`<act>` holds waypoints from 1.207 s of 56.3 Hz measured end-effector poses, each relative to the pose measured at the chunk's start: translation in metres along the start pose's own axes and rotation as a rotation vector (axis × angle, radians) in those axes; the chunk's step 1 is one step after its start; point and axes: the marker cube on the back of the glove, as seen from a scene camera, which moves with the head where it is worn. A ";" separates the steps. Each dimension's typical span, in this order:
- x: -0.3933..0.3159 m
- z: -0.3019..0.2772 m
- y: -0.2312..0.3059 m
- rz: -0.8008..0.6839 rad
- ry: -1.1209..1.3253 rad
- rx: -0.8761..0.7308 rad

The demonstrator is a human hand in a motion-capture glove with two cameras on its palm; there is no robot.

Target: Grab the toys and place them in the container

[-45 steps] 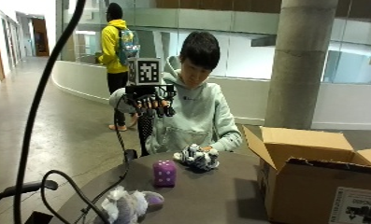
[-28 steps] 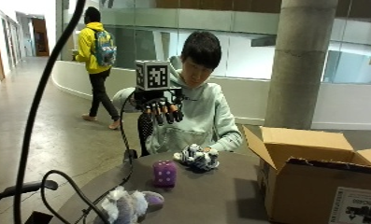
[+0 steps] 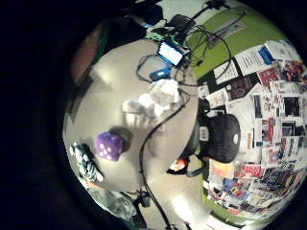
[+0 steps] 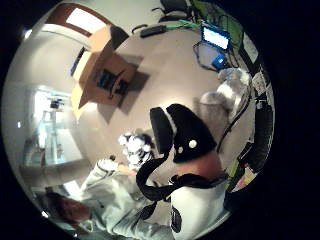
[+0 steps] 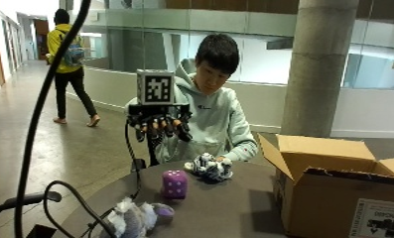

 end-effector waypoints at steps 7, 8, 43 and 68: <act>0.036 0.043 -0.026 0.024 -0.008 -0.008; 0.041 0.051 -0.029 0.035 -0.008 0.001; 0.034 0.191 -0.047 0.186 -0.090 -0.152; -0.017 0.108 -0.032 0.028 -0.160 -0.164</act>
